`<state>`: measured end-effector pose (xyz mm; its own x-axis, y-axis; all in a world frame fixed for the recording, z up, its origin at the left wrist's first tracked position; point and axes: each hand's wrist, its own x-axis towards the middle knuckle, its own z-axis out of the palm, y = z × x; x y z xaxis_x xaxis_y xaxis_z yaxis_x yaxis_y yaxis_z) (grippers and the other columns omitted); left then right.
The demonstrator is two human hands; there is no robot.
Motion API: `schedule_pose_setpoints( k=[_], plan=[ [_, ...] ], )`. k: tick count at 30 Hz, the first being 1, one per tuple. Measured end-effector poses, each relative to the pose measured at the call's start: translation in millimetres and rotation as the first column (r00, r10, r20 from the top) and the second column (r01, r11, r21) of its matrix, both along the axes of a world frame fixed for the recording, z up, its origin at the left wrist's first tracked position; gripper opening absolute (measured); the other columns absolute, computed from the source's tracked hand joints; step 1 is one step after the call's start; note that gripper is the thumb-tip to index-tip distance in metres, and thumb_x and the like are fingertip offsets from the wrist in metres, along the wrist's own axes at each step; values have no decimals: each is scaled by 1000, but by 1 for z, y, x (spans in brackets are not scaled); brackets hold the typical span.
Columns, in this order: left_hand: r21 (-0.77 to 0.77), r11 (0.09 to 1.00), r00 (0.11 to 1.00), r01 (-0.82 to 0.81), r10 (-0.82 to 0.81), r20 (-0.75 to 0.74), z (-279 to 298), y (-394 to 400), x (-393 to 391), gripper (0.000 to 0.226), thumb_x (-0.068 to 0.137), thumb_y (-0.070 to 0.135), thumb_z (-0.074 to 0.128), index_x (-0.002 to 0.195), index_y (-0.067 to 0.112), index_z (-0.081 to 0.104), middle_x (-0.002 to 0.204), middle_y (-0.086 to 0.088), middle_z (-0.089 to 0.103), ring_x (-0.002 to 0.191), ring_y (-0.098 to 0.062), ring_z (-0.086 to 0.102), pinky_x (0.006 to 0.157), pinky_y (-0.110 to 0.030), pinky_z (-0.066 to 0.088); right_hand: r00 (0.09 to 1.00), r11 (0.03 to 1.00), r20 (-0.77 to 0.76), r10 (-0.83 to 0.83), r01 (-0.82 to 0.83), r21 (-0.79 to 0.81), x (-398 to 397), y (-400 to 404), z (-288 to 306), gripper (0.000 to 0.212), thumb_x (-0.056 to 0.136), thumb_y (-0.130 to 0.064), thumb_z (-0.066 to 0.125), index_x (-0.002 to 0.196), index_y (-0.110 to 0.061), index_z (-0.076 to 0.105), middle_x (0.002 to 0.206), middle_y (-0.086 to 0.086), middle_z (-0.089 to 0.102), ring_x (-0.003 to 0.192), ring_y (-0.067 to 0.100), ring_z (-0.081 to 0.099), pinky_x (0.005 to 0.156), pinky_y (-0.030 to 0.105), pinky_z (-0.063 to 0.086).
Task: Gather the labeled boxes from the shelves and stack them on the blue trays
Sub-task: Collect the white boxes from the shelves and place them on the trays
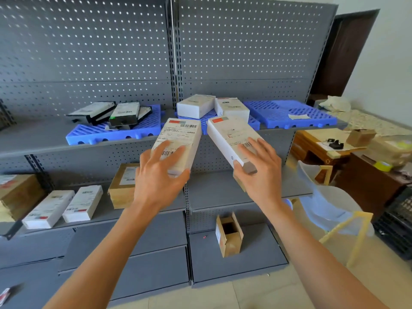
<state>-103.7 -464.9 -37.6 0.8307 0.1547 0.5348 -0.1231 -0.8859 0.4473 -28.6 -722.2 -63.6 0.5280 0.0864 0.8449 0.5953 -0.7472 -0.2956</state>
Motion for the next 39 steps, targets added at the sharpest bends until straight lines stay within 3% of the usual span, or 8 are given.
schedule_pose_setpoints(
  k=[5,13,19,32,39],
  plan=[
    [2,999,999,-41,41,20,31,-10,54,65,81,60,54,144,46,48,158,12,35,140,-27,29,106,-54,42,996,994,82,34,-25,-110,63,-17,34,43,86,-43,63,123,-22,70,140,0,58,134,27,47,103,45,39],
    [-16,990,990,-139,140,22,55,-28,150,62,87,53,63,146,42,48,158,13,35,142,-24,26,109,-56,38,984,983,112,138,-122,-137,168,-38,67,42,87,-44,62,122,-23,70,138,-1,60,135,27,47,105,48,38],
    [-5,974,974,-228,228,8,69,-44,206,62,87,56,63,145,43,48,158,14,36,141,-25,27,106,-55,40,972,965,43,232,-224,-136,228,-40,75,41,85,-41,66,122,-25,70,138,-2,60,136,24,47,104,54,40],
    [40,937,928,-347,350,-127,90,-64,288,58,89,58,56,145,43,49,158,9,37,137,-30,32,105,-55,39,964,960,-25,265,-266,-88,272,-29,75,41,89,-41,65,125,-22,67,135,-6,61,134,19,46,107,45,38],
    [150,925,927,-349,364,-87,82,-65,300,63,93,62,51,149,35,44,162,3,24,147,-25,15,105,-64,36,975,971,-28,219,-220,-90,273,-21,67,37,93,-39,58,125,-20,60,137,-4,55,135,23,43,100,49,39]
  ],
)
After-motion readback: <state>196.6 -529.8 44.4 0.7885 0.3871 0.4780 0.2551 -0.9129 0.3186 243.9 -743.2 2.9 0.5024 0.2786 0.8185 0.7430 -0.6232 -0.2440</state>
